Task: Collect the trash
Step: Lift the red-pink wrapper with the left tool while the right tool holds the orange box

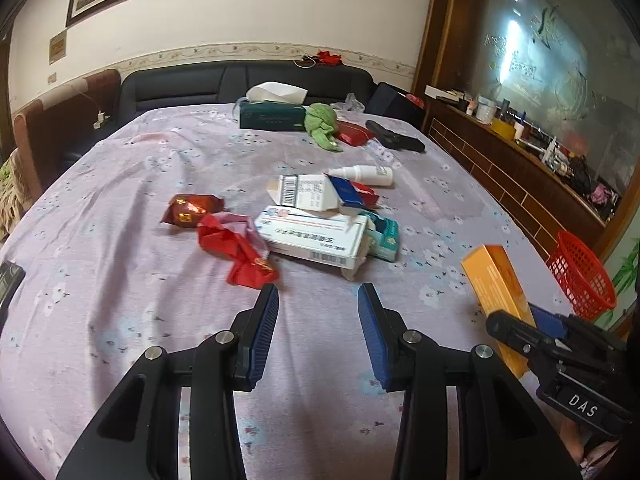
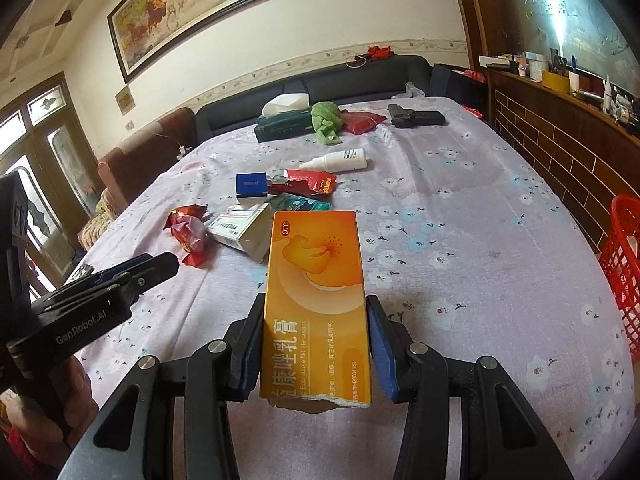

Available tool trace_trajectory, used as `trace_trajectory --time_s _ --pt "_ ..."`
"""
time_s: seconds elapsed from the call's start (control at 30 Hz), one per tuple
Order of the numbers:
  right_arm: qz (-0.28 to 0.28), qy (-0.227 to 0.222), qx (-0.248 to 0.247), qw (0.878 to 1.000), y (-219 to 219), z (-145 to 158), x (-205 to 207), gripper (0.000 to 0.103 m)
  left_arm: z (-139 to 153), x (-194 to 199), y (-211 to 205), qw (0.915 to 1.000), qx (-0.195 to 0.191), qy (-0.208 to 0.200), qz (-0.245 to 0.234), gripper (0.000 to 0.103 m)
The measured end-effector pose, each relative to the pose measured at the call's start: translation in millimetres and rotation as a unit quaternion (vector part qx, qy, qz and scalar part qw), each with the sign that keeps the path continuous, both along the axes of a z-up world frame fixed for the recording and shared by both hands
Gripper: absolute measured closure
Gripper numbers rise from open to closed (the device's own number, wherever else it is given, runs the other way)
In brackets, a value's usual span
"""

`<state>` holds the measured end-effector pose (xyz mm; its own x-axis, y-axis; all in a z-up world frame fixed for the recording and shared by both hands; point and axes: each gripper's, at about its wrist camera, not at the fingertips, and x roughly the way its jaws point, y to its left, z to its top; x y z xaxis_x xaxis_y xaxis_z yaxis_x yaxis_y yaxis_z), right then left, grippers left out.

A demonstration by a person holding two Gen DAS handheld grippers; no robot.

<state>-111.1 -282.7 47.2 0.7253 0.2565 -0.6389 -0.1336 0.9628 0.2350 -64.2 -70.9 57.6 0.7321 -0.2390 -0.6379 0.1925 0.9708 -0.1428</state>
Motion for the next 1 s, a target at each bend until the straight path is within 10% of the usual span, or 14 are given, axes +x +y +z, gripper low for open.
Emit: trace_trajectory --time_s 0.23,0.37,0.6,0.73,1.0 --pt "0.003 0.000 0.013 1.000 -3.0 -1.8 -1.4 0.053 -3.2 24.1 22.3 0.9990 -0.007 0.036 0.024 0.062" --pt "0.010 0.005 0.018 1.000 -2.1 -6.3 -0.7 0.053 -14.8 49.3 22.0 0.9969 0.006 0.064 0.044 0.032" --pt "0.012 0.003 0.021 1.000 -5.3 -7.1 -3.8 0.053 -31.0 97.6 29.1 0.9905 0.027 0.092 0.099 0.032" --pt "0.011 0.003 0.023 1.000 -7.3 -7.3 -4.0 0.053 -43.2 115.4 38.4 0.9875 0.005 0.120 0.102 0.066" --pt "0.013 0.004 0.024 1.000 -6.8 -7.2 -4.1 0.053 -31.6 94.8 39.7 0.9921 0.002 0.086 0.091 0.083"
